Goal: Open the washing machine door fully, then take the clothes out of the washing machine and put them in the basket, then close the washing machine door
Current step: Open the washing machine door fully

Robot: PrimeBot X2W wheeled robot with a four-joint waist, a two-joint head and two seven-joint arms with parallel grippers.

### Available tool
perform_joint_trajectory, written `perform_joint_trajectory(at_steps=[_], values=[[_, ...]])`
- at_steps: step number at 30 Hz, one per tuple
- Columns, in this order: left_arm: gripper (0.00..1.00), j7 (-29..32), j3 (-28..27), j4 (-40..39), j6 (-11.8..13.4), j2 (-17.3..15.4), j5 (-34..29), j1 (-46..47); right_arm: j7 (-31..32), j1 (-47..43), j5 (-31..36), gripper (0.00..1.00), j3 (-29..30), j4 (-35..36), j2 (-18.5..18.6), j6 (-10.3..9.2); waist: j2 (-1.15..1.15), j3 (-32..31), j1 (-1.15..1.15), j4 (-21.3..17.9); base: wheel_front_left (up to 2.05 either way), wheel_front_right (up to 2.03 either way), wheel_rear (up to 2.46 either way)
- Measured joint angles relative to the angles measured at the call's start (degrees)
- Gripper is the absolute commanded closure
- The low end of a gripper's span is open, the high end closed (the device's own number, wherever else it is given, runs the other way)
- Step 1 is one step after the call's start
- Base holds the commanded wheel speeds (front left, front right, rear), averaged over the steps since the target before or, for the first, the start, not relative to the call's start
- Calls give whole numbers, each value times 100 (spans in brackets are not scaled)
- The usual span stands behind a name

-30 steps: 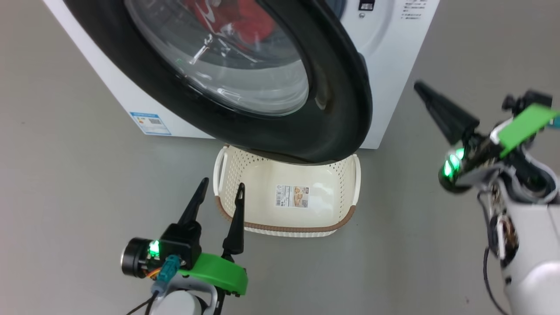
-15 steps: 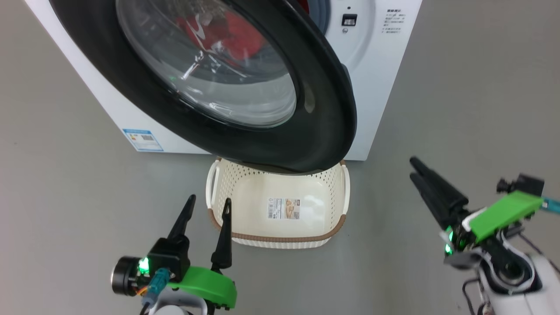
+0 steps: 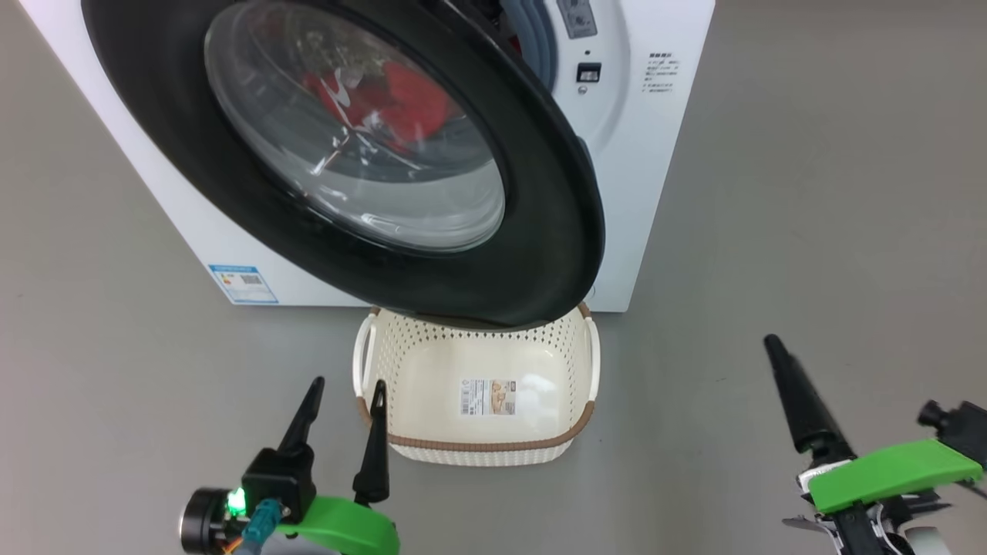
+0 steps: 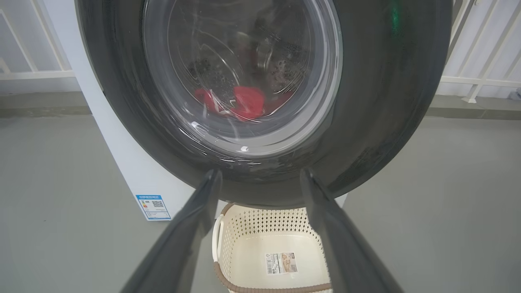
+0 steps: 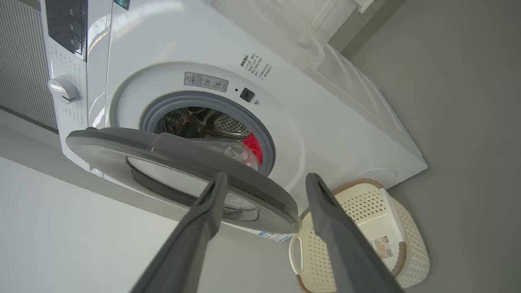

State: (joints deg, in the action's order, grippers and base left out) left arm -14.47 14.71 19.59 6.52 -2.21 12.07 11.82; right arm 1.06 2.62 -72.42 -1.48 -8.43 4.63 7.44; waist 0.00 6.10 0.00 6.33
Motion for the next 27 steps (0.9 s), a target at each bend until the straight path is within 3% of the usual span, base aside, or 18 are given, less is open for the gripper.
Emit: perform_joint_trajectory(at_steps=[5, 9, 13, 18, 27], values=[[0, 0, -79, 8, -8, -3, -1, -144, -1225, -105, 992, 0, -290, -16, 420, 0, 0, -134, 0, -54, 0, 0, 0], [0, 0, -154, 18, -58, -10, -1, -221, -1527, -126, 1961, 0, -264, -166, 577, 0, 0, -258, 0, -86, 0, 0, 0], [0, 0, -192, 29, -102, -18, -20, -357, -1540, -129, 3018, 0, 121, -85, 469, 0, 0, -389, 0, -108, 0, 0, 0], [0, 0, -229, 35, -109, -25, -45, -505, -1569, -382, 4607, 0, 641, 79, 66, 1, 0, -561, 0, -130, 0, 0, 0], [0, 0, -247, 38, -151, -27, -62, -607, -1569, -773, 5739, 0, 837, -63, -180, 1, 0, -649, 0, -159, 0, 0, 0]])
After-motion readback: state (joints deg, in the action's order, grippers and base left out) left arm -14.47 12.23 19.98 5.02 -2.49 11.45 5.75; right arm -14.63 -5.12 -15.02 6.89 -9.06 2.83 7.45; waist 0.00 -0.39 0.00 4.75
